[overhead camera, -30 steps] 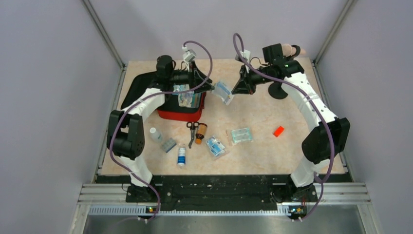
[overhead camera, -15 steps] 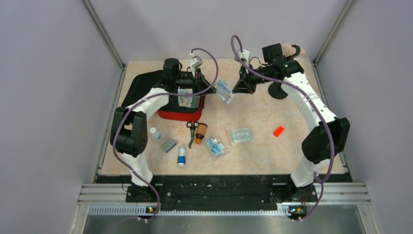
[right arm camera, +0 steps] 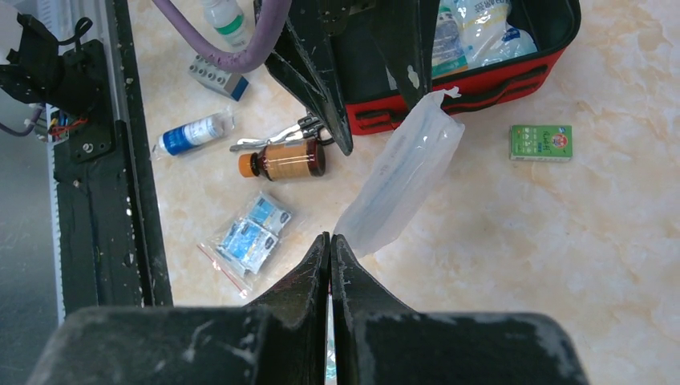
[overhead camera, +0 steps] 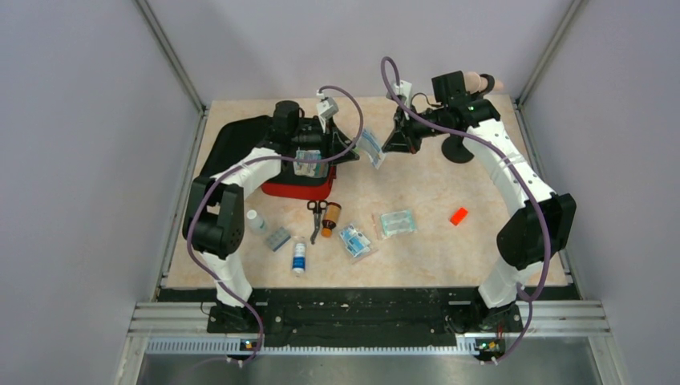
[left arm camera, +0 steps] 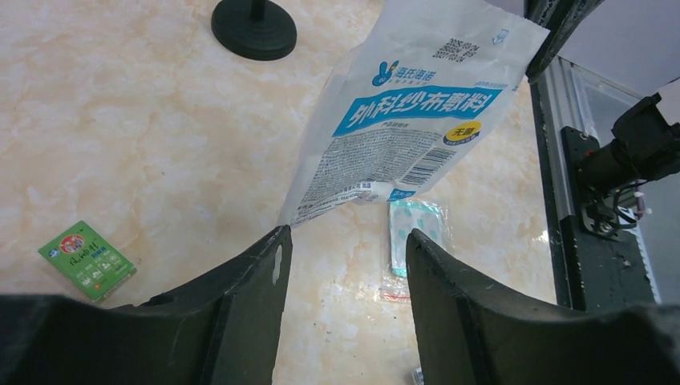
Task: Organize the medicine kit
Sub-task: Pick up the medical item at the center of the board.
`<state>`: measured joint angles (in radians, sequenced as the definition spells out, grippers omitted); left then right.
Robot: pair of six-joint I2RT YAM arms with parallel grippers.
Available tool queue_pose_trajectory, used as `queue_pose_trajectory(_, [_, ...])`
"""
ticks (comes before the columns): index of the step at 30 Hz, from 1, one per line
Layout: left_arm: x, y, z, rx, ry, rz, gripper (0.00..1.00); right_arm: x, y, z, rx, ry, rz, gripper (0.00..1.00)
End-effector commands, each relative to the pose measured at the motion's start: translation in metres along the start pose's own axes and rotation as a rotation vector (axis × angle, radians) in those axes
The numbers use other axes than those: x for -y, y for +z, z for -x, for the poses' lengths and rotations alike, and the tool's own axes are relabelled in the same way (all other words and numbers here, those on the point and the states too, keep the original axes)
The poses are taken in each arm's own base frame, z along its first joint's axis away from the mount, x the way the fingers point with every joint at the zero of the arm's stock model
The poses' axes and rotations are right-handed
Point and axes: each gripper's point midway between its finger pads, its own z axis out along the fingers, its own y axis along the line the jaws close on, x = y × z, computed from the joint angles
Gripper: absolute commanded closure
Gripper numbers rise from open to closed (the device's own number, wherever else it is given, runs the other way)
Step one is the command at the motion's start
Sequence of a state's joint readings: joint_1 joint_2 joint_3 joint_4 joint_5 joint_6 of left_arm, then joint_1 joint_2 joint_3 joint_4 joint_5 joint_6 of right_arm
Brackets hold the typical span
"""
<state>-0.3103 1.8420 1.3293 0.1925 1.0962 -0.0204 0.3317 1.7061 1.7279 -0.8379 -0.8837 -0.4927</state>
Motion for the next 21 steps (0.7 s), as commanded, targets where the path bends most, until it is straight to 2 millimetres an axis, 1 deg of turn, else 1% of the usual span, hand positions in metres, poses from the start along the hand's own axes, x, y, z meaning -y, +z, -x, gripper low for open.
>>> queue_pose_trajectory(1, [-0.012, 0.005, 0.021, 0.046, 0.117, 0.062, 0.4, -0.003, 0.0, 0.011, 0.031, -0.038, 0.005, 1.0])
queue_pose_trajectory(3, [-0.016, 0.006, 0.026, 0.055, 0.132, 0.076, 0.39, -0.004, 0.0, 0.011, 0.03, -0.036, 0.006, 1.0])
queue_pose_trajectory(5, [-0.019, 0.006, 0.029, 0.061, 0.142, 0.09, 0.36, -0.004, 0.001, 0.01, 0.028, -0.029, 0.007, 1.0])
queue_pose_trajectory(6, [-0.021, 0.006, 0.029, 0.061, 0.143, 0.099, 0.25, -0.004, 0.001, 0.01, 0.027, -0.026, 0.007, 1.0])
queue_pose_trajectory(7, [-0.026, 0.007, 0.029, 0.054, 0.144, 0.119, 0.12, -0.004, 0.001, 0.01, 0.028, -0.026, 0.007, 1.0])
queue_pose_trajectory(8, [-0.029, 0.006, 0.028, 0.044, 0.15, 0.134, 0.08, -0.004, 0.001, 0.01, 0.028, -0.026, 0.006, 1.0])
queue_pose_trajectory(9, [-0.032, 0.006, 0.027, 0.033, 0.152, 0.146, 0.07, -0.004, 0.001, 0.01, 0.027, -0.026, 0.006, 1.0])
queue_pose_trajectory(10, [-0.033, 0.005, 0.026, 0.03, 0.158, 0.155, 0.02, -0.004, 0.001, 0.01, 0.027, -0.026, 0.004, 1.0])
queue_pose_trajectory(11, [-0.033, 0.004, 0.026, 0.03, 0.166, 0.16, 0.01, -0.004, 0.0, 0.011, 0.028, -0.029, 0.004, 1.0])
queue_pose_trajectory(14, [-0.022, 0.005, 0.032, 0.067, 0.194, 0.11, 0.02, -0.003, 0.001, 0.01, 0.026, -0.024, 0.001, 1.0])
queue_pose_trajectory(16, [-0.013, 0.007, 0.037, 0.085, 0.185, 0.054, 0.08, -0.002, 0.002, 0.01, 0.025, -0.023, -0.001, 1.0])
queue_pose_trajectory(18, [-0.006, 0.01, 0.04, 0.093, 0.136, 0.011, 0.15, -0.001, 0.003, 0.008, 0.023, -0.02, -0.002, 1.0])
queue_pose_trajectory(21, [0.0, 0.013, 0.041, 0.098, 0.104, -0.036, 0.21, 0.001, 0.004, 0.007, 0.022, -0.019, -0.003, 1.0])
